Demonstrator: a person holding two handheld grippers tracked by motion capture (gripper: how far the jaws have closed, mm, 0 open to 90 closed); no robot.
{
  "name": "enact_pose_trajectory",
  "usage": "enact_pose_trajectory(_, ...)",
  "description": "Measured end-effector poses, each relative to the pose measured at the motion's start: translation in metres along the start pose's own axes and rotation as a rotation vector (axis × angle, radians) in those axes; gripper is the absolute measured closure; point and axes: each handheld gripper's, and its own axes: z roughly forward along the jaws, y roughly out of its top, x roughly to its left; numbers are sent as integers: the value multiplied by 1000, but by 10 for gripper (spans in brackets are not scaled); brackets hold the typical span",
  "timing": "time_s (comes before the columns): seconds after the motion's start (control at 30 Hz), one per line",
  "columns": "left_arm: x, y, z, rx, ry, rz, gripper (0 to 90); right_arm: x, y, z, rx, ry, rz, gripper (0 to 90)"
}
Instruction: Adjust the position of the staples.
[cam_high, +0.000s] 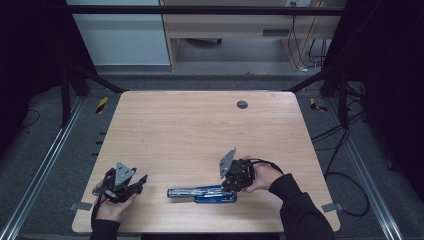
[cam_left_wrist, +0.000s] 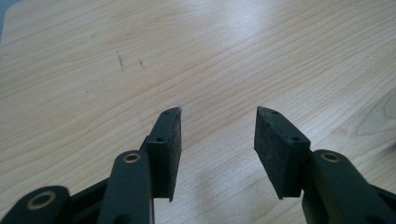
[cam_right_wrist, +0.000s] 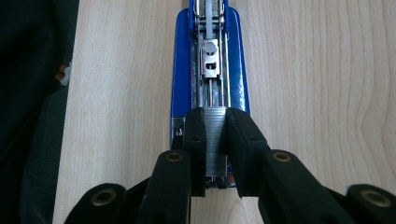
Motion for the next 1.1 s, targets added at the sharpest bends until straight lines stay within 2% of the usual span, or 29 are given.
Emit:
enact_pose_trajectory(0.4,0,0,0,1,1,0,517,0,0,4,37,5,9,780)
enact_pose_trajectory(1.1,0,0,0,-2,0,-2,517,2,-1,5,32,-1,13,744)
